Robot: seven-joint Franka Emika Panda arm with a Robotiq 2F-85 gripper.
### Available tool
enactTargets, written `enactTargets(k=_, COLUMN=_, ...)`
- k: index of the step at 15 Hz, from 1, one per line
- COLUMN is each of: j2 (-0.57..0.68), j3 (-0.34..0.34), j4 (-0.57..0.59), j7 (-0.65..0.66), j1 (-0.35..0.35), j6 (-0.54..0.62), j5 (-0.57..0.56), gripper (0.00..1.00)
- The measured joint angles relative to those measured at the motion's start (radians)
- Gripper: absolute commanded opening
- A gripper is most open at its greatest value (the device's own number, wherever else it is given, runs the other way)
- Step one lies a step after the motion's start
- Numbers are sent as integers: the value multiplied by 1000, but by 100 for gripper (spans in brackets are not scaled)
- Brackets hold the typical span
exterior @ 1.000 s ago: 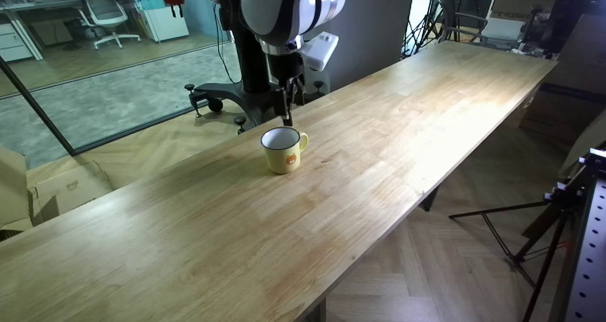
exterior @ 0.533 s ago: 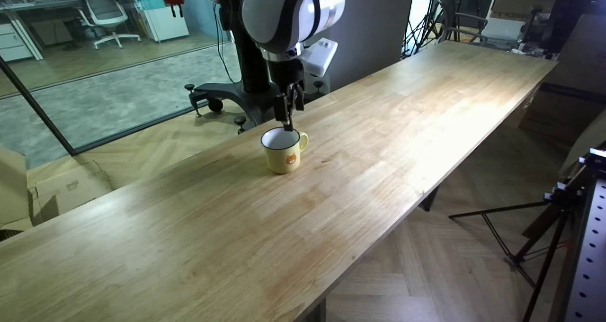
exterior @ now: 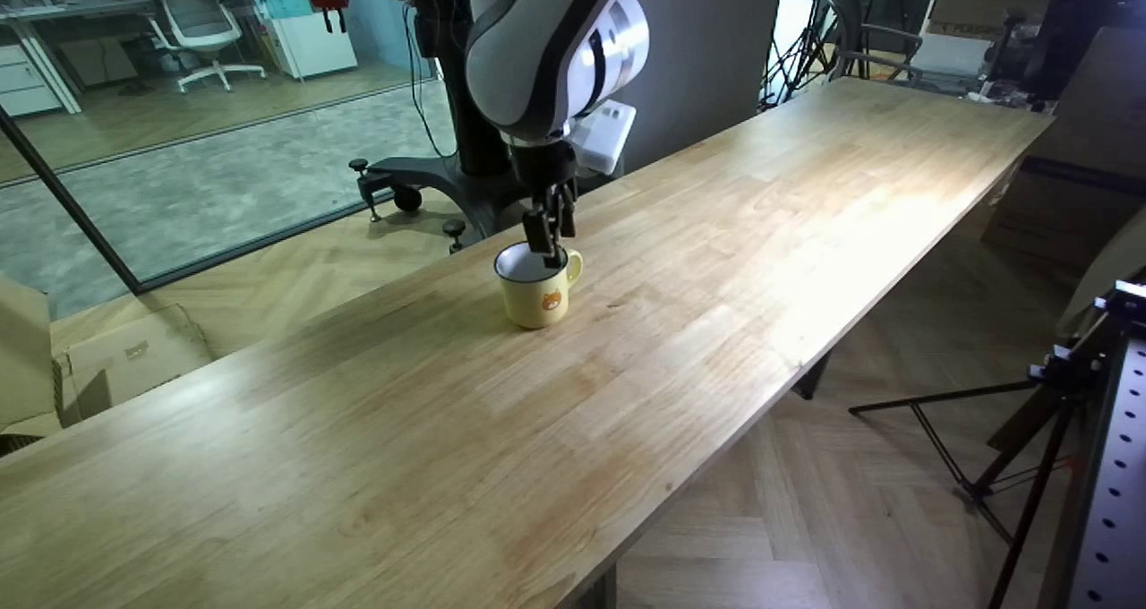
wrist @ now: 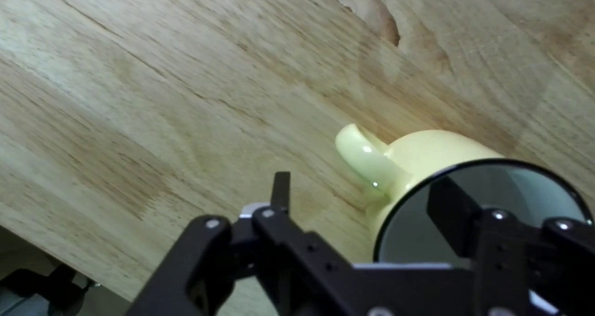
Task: Slide the cup forward
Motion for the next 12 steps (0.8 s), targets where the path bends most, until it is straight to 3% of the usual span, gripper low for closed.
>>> enactTargets(k=7, j2=33, j3=12, j4=36, j7=-41, j1=17, j6=0, j5=-18, gripper=1)
enactTargets(k=9, j2=38, j3=18, j4=39, j7=-54, j1=26, j6=0, j5=-21, gripper=0)
enactTargets(k=11, j2=40, j3=26, j4=43, j7=-70, j1=32, j6=-7, j5=-22, gripper=11)
enactTargets(k=12, j2=40, j3=27, j4=43, j7=-72, j1=32, j6=-8, j5=-22, gripper=11)
